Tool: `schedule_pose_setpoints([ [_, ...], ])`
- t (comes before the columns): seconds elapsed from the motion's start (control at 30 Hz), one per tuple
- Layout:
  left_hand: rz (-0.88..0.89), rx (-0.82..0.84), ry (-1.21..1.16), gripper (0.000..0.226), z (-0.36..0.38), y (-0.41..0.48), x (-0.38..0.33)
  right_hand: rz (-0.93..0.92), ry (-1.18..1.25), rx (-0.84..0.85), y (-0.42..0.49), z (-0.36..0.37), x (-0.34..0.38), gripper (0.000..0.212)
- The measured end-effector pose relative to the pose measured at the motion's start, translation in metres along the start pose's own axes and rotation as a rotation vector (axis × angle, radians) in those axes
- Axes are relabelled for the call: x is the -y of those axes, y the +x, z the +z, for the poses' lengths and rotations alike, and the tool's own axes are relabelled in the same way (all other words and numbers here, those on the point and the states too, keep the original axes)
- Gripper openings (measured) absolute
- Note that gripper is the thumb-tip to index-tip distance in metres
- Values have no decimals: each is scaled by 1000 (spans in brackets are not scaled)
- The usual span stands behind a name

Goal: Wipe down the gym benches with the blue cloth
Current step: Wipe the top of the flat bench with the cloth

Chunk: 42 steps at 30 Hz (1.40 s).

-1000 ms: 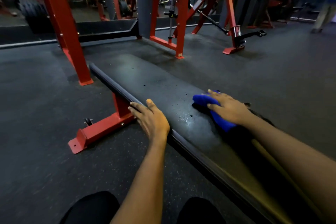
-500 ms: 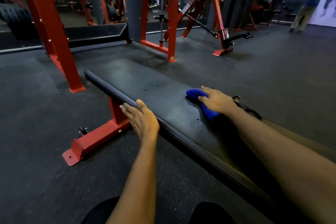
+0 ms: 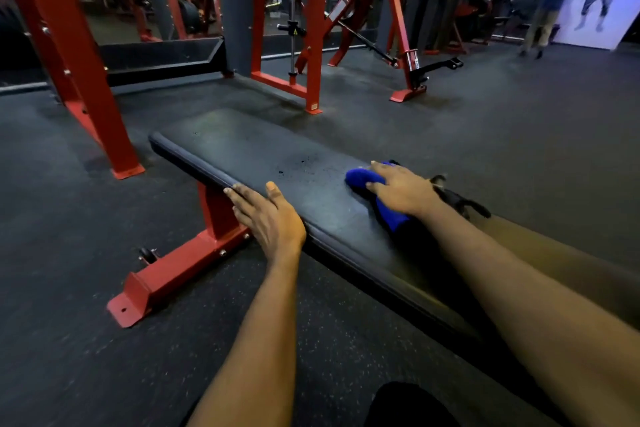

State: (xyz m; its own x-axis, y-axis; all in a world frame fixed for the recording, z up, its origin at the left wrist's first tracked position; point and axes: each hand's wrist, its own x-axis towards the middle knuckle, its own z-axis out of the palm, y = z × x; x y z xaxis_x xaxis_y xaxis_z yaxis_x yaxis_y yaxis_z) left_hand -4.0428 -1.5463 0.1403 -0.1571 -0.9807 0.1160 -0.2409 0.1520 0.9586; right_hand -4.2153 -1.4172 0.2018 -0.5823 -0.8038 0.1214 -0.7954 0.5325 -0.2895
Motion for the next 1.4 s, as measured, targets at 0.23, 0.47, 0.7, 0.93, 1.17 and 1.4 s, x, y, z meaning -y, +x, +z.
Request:
schedule_pose_setpoints([
  [0.23, 17, 9, 16, 69, -1, 2, 5, -350, 83, 83, -83, -8, -4, 48],
  [0.47, 27, 15, 8, 68, -5, -1, 0, -255, 29, -28, -58, 6, 40, 50],
  [0.7, 30, 74, 28, 70, -12, -1, 0, -413, 61, 118, -101, -10, 17, 50],
  [0.93, 28, 64, 65, 69, -13, -1, 3, -474, -33, 17, -99, 9, 55, 48],
  [1.17, -89, 8, -15, 67, -30, 45, 3, -281, 37, 40, -55, 5, 40, 47],
  [1.4, -179, -88, -7, 71, -11, 72, -18, -523, 84, 117, -83, 5, 38, 46],
])
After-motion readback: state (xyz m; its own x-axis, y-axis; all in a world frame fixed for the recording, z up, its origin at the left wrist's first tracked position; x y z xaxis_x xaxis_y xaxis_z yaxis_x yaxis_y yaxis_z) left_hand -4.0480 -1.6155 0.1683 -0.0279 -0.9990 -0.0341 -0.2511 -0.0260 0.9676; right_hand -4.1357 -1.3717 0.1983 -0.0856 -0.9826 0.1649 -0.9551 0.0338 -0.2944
